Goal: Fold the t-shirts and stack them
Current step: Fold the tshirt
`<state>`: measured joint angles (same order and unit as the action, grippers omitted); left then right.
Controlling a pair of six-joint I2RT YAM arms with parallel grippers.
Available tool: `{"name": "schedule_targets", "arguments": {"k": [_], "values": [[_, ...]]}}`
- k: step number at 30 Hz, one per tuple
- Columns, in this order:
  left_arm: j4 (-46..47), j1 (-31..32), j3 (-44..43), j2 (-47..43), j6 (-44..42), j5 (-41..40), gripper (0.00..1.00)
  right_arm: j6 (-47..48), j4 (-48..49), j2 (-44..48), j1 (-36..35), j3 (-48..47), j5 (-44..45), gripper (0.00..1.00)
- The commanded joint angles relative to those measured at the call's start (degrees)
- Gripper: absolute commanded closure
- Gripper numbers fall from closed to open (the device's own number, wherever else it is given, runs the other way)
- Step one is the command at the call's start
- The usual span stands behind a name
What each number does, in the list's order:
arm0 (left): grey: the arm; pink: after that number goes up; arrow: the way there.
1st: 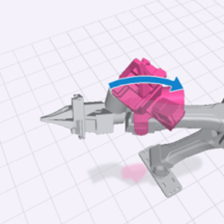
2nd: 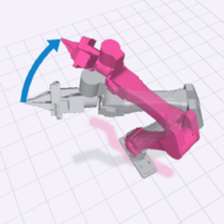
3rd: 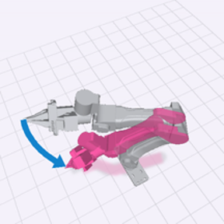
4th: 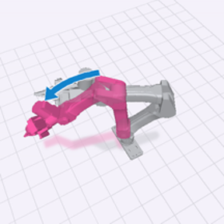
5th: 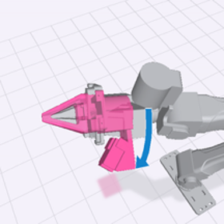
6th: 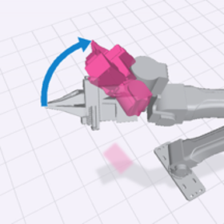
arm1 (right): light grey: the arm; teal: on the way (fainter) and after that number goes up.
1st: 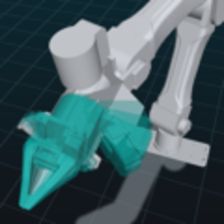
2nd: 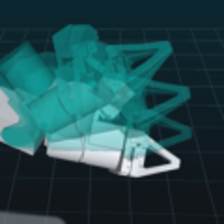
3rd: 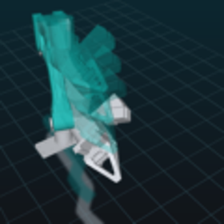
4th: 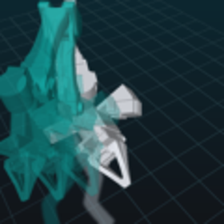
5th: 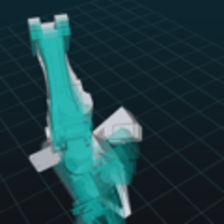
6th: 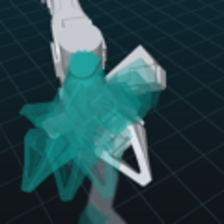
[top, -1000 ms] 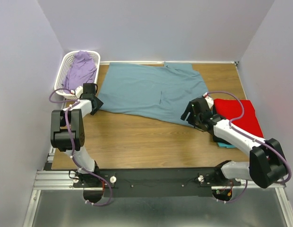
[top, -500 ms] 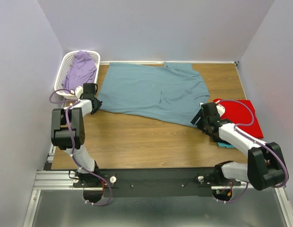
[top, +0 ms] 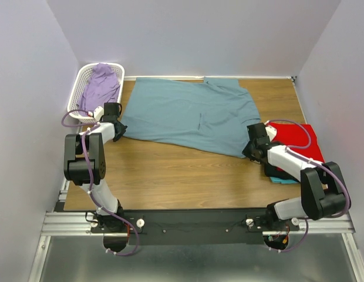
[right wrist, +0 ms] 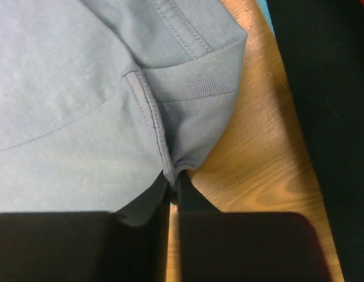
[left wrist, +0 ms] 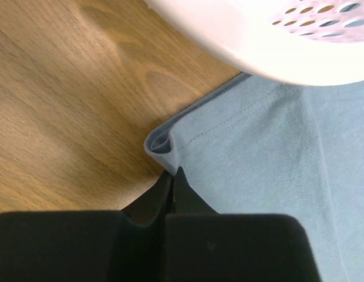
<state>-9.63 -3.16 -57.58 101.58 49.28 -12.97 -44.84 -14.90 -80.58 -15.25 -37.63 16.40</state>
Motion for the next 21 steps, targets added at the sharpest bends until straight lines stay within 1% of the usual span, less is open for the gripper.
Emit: {"name": "schedule_targets", "arguments": {"k": [1,2,5,6,9,15,18,21], "values": [[-5.0,-0.6,-1.4,-0.1,-1.1,-5.3,1.0,2.6,-3.5,5.1,1.0,-1.3,-1.5,0.96],[-5.7,-0.8,-1.2,-0.6,-1.2,-5.7,1.0,2.7,-5.8,7.9,1.3,-1.4,-1.9,0.99],[-7.7,-1.8,-0.1,-2.4,-1.8,-7.2,1.0,2.6,-9.4,12.2,2.5,-2.0,-5.4,1.0],[-8.0,-2.1,0.5,-3.0,-2.1,-7.2,1.0,2.4,-11.5,15.2,2.6,-2.0,-6.8,0.99],[-8.6,-3.4,4.8,-5.9,-2.5,-7.1,1.0,1.7,-15.9,20.3,2.8,-2.8,-9.2,0.99],[-10.0,-4.8,11.4,-13.7,-1.4,-7.2,1.0,0.1,-23.9,28.2,2.8,-3.6,-12.4,1.0],[-11.8,-5.3,15.3,-19.7,0.0,-7.6,1.0,-0.9,-27.2,32.2,2.9,-3.0,-14.4,1.0],[-14.1,-5.5,17.1,-23.6,1.3,-8.1,1.0,-1.8,-30.5,36.1,2.9,-2.1,-15.7,0.99]]}}
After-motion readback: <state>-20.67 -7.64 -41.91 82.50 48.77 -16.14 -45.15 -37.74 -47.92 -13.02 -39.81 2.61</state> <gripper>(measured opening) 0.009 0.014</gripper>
